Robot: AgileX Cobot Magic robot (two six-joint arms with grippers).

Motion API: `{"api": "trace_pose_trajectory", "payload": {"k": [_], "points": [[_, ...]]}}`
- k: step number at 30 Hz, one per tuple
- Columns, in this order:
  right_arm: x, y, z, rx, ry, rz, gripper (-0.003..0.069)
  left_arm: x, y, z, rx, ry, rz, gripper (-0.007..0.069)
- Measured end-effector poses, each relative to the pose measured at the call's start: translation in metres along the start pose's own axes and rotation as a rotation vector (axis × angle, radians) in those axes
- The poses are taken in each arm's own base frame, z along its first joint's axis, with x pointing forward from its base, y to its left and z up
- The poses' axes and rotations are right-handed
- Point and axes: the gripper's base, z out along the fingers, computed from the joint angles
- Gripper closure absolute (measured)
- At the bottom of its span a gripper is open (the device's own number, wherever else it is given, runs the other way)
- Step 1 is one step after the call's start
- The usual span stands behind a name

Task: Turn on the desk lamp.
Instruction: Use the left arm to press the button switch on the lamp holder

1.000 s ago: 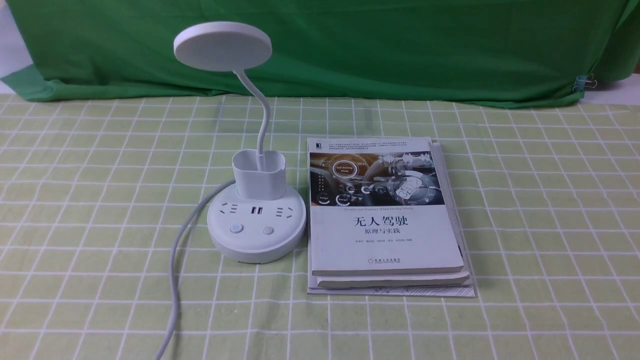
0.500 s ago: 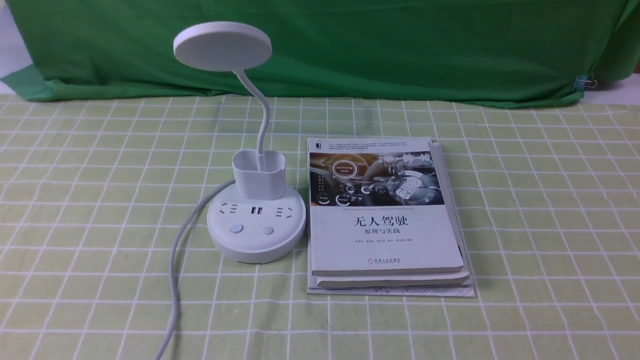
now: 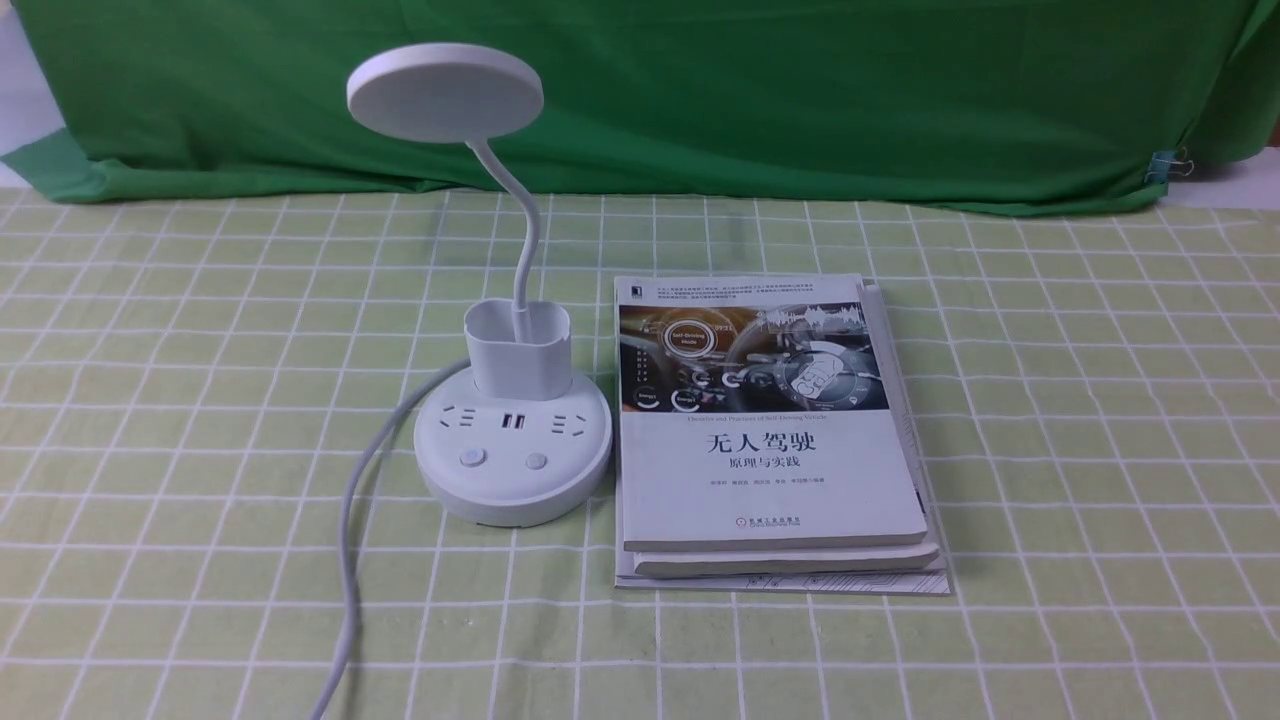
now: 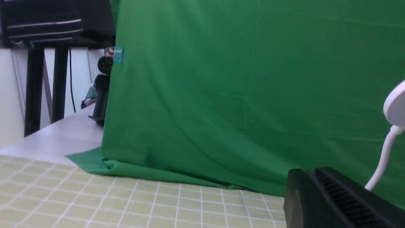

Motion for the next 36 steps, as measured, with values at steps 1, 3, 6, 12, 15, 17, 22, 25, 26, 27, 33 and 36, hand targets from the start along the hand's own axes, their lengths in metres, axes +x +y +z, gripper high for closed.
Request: {"api": "trace_pose_trajectory", "payload": {"k": [1,3,6,12,15,17,22,25,26,27,33,36], "points": [[0.000,0.000,0.000,0.000,0.000,0.000,0.0414,-0.010,-0.001,0.004,0.000,0.005,0.020,0.0606],[0.000,0.000,0.000,0.000,0.000,0.000,0.0414,-0.027,-0.002,0.017,-0.007,0.064,0.045,0.0606],[0.000,0.000,0.000,0.000,0.000,0.000,0.0414,-0.037,-0.002,0.034,-0.022,0.173,0.035,0.0606],[0.000,0.000,0.000,0.000,0.000,0.000,0.0414,-0.014,0.002,0.066,-0.046,0.473,0.069,0.0606],[0.000,0.000,0.000,0.000,0.000,0.000,0.0414,-0.008,0.002,0.075,-0.037,0.497,0.107,0.0606],[0.000,0.000,0.000,0.000,0.000,0.000,0.0414,-0.004,0.002,0.084,-0.029,0.495,0.109,0.0606],[0.000,0.000,0.000,0.000,0.000,0.000,0.0414,0.012,0.002,0.099,-0.049,0.576,-0.009,0.0606],[0.000,0.000,0.000,0.000,0.000,0.000,0.0414,0.024,0.002,0.105,-0.055,0.642,-0.023,0.0606],[0.000,0.000,0.000,0.000,0.000,0.000,0.0414,0.030,0.003,0.109,-0.058,0.684,-0.024,0.0606],[0.000,0.000,0.000,0.000,0.000,0.000,0.0414,0.034,0.003,0.112,-0.060,0.721,-0.029,0.0606],[0.000,0.000,0.000,0.000,0.000,0.000,0.0414,0.052,0.002,0.140,-0.046,1.033,-0.010,0.0606],[0.000,0.000,0.000,0.000,0.000,0.000,0.0414,0.053,-0.002,0.157,0.012,1.146,0.001,0.0606]]}}
